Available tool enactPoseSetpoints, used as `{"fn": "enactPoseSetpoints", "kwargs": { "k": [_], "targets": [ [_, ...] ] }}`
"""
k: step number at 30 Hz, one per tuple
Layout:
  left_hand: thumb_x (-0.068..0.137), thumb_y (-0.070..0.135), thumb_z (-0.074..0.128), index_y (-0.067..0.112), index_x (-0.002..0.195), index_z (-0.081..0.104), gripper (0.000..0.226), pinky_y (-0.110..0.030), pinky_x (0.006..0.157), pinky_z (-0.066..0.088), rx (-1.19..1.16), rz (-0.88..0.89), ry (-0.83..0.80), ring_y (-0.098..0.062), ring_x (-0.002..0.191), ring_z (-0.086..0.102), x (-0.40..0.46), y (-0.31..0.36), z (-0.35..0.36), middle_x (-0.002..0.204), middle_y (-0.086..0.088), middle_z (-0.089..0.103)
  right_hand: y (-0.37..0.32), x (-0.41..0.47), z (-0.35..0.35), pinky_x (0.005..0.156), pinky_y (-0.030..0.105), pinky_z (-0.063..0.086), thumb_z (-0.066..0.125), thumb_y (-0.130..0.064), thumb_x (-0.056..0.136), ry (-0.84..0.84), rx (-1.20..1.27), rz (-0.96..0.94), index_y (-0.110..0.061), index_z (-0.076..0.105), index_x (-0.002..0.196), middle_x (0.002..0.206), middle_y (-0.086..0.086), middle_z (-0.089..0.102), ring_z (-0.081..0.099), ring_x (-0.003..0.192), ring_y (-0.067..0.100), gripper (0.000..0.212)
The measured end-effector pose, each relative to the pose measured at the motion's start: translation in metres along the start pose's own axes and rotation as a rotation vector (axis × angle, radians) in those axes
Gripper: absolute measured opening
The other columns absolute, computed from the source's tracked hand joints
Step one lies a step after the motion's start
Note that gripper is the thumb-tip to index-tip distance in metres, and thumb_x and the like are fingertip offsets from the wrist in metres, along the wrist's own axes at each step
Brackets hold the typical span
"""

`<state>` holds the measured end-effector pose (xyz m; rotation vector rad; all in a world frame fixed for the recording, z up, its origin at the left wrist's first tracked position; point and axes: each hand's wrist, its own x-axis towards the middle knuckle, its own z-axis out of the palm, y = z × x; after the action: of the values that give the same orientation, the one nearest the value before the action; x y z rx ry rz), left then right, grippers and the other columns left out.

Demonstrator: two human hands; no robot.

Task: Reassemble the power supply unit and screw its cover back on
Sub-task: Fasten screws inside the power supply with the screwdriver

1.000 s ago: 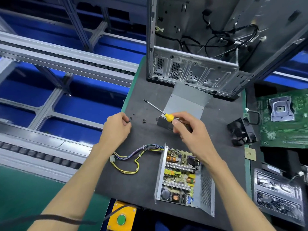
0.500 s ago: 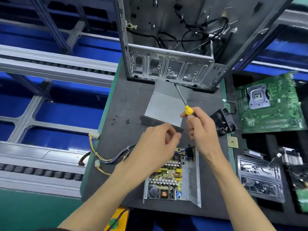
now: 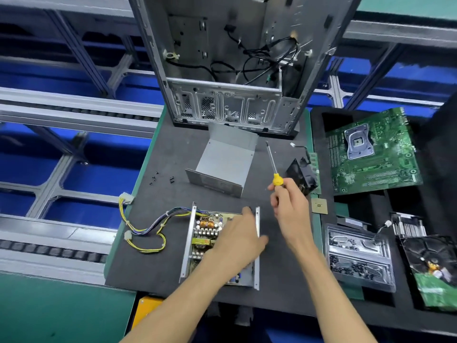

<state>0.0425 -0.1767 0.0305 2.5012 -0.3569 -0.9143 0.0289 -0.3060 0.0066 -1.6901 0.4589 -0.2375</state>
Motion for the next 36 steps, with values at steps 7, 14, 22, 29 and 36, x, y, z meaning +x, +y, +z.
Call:
{"fn": "enactPoseSetpoints", "kwargs": {
  "k": [7,14,22,29,36],
  "targets": [
    [0.09,0.016,0.059,0.017,0.109,0.055,0.02,-0.036,0.065,0.055,-0.147,0.004,0.162,-0.022,0.078,0.065,-0.007,0.002,0.011,0.091,-0.002,0.064,0.014,-0.012,-0.017,0.051,0.03,0.03,0.045,-0.043,0.091,-0.047,0.046,0.06,-0.033,0.059,0.083,0.066,-0.005,0.055,0.04,0.058,0.019,0.019],
    [0.091,0.015,0.059,0.018,0.091,0.063,0.004,-0.026,0.05,0.039,-0.146,0.002,0.238,-0.016,0.061,0.052,-0.025,-0.007,-0.013,0.062,0.006,0.052,0.016,-0.016,-0.022,0.051,0.025,0.035,0.045,-0.045,0.09,-0.088,0.106,0.065,-0.035,0.06,0.083,0.067,-0.007,0.058,0.05,0.06,0.012,0.019],
    [0.095,0.005,0.066,0.02,0.118,0.07,0.028,-0.019,0.042,0.039,-0.716,0.09,-0.075,-0.022,0.058,0.064,-0.056,-0.031,-0.074,0.085,-0.012,0.078,-0.002,-0.011,0.003,0.06,0.013,0.043,0.042,-0.035,0.097,-0.18,0.084,-0.025,-0.021,0.058,0.087,0.085,-0.004,0.073,0.066,0.079,0.008,0.023],
    [0.088,0.014,0.07,0.017,0.118,0.071,0.03,-0.015,0.037,0.027,-0.967,0.167,-0.132,-0.01,0.052,0.053,-0.054,-0.041,-0.078,0.076,-0.007,0.069,-0.022,-0.001,0.019,0.052,0.022,0.027,0.057,-0.033,0.097,-0.208,0.033,-0.119,-0.021,0.055,0.08,0.063,0.004,0.038,0.031,0.059,0.01,0.022],
    [0.097,0.012,0.063,0.022,0.123,0.07,0.028,-0.018,0.041,0.024,-0.973,0.108,-0.179,-0.013,0.06,0.044,-0.042,-0.054,-0.08,0.093,-0.012,0.064,-0.025,0.009,0.034,0.05,0.017,0.027,0.063,-0.028,0.096,-0.159,-0.056,-0.098,-0.017,0.05,0.075,0.057,-0.012,0.036,0.029,0.055,0.008,0.028]
  ]
}}
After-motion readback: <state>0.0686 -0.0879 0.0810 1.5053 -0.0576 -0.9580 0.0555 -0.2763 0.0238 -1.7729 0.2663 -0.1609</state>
